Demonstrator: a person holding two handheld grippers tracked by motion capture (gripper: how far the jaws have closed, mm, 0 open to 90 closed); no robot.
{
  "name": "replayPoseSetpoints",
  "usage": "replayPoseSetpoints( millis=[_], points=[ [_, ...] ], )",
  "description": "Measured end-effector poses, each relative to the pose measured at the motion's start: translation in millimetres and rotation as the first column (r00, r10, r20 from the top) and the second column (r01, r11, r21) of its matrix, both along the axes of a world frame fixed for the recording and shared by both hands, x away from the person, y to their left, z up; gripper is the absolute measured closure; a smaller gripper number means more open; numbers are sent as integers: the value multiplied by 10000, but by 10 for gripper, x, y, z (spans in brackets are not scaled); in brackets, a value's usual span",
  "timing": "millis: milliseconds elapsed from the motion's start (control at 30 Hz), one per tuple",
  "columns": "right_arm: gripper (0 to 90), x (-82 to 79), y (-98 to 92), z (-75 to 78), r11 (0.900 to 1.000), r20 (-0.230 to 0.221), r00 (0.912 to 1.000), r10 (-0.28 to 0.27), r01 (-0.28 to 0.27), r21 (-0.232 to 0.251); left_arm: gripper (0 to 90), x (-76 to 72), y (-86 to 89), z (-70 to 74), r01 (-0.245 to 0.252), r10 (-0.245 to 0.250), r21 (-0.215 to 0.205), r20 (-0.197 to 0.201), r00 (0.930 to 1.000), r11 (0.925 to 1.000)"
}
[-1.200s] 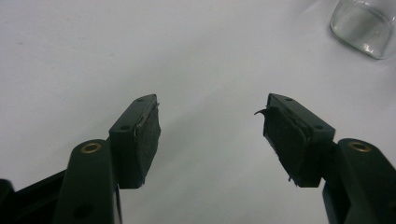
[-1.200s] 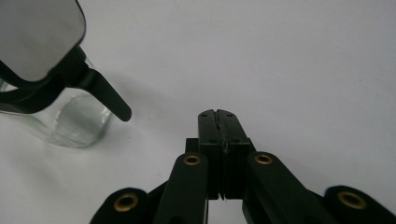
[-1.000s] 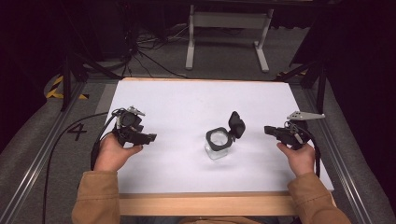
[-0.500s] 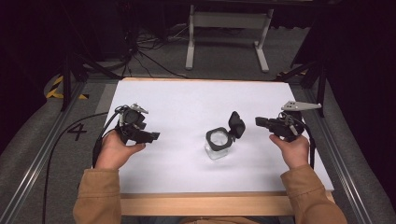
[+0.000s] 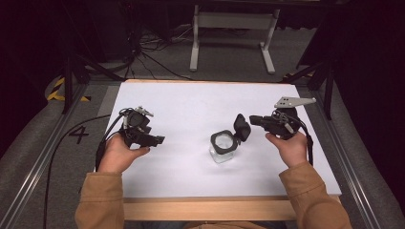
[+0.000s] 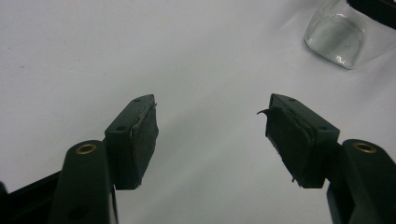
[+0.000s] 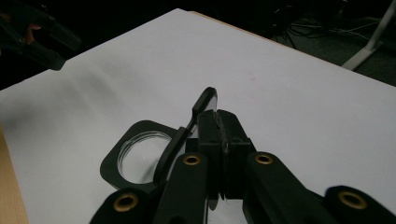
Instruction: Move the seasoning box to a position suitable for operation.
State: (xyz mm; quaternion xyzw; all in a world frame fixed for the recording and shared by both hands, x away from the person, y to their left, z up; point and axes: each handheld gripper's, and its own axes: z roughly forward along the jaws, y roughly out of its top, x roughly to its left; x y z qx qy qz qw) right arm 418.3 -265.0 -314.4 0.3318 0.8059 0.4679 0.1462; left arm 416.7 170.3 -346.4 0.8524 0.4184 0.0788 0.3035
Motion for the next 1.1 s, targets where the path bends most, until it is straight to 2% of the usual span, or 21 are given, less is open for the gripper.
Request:
replayPoseSetpoints(
  millis=[100, 433, 800, 933, 1033, 1100],
  points=[
    [894, -9, 50, 8, 9999, 8, 9999, 162, -162, -1, 345, 2, 6, 2, 45, -45, 23, 101, 9999, 10000],
    [896, -30, 131, 26, 9991, 124, 9995, 304, -300, -285, 345, 0, -10, 1, 65, -65, 21, 2, 10000, 10000],
    [896, -28, 281, 27, 9954, 78, 9975, 707, -700, -654, 345, 0, -58, -6, 219, -220, 145, 22, 9998, 9997],
    [896, -41, 345, 16, 9934, 129, 9970, 768, -754, -863, 361, 0, -163, -28, 359, -361, 248, 79, 9993, 9990],
    [896, -33, 357, 11, 9929, 59, 9966, 822, -814, -862, 383, 1, -297, -78, 795, -792, 373, -69, 9968, 9961],
    [896, -32, 364, 8, 9924, 37, 9962, 870, -863, -877, 383, 3, -325, -91, 895, -892, 471, -74, 9960, 9949]
  ],
)
